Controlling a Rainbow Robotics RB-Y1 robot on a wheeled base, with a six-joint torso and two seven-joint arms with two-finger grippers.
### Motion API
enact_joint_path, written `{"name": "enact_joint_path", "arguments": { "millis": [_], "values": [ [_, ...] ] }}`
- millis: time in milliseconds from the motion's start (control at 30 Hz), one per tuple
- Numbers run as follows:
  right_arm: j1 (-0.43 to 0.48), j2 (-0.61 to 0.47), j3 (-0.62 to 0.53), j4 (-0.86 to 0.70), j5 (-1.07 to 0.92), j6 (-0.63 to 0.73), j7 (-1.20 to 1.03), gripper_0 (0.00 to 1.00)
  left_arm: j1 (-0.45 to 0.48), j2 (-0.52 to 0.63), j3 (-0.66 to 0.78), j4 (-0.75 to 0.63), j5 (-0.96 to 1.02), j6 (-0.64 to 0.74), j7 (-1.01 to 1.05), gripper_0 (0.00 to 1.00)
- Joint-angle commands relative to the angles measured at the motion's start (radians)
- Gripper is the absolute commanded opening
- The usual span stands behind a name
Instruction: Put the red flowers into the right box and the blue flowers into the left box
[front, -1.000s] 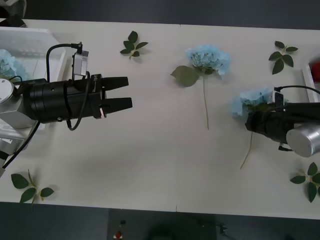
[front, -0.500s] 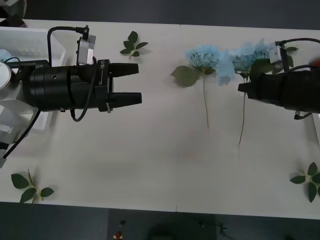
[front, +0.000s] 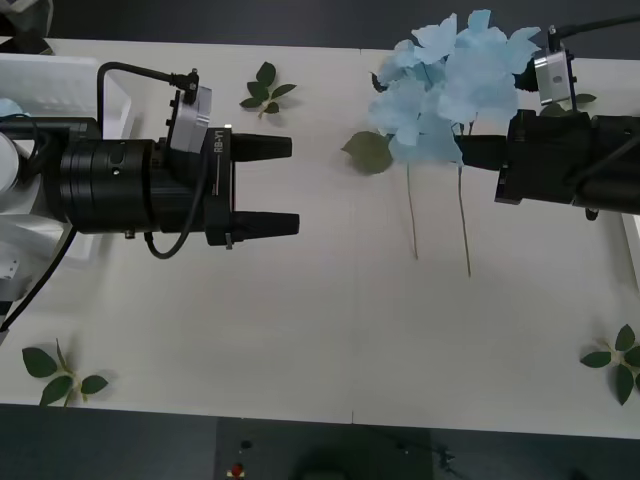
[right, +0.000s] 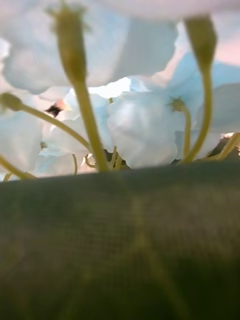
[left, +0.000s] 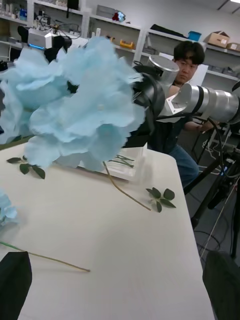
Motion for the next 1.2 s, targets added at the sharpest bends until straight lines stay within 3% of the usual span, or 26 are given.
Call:
{"name": "enact_joint_path", "arguments": {
  "millis": [33,233,433,733,1200],
  "values": [
    [-0.006,0.024,0.001,-0.069,-0.043,0.002,0.049,0.00,0.006,-0.048,0.011,-0.043,-0.045,-0.005,0.172,1.00],
    [-0.003,0.080,0.010,-0.112,-0.044,-0.015,0.075,0.00,0.007,-0.097,0.007,-0.086,-0.194,-0.005,0.298,1.00],
    [-0.009,0.095,0.099,-0.115,-0.050,-0.112,0.054,0.00,0.029,-0.120,-0.035,-0.147,-0.307,-0.043,0.361,1.00],
    [-0.085,0.096,0.232,-0.045,-0.087,-0.207,0.025,0.00,0.139,-0.175,-0.078,-0.139,-0.317,-0.095,0.257,1.00],
    [-0.117,0.107,0.251,0.003,-0.090,-0.207,-0.004,0.00,0.279,-0.284,-0.137,-0.130,-0.358,-0.154,0.114,1.00]
  ]
}}
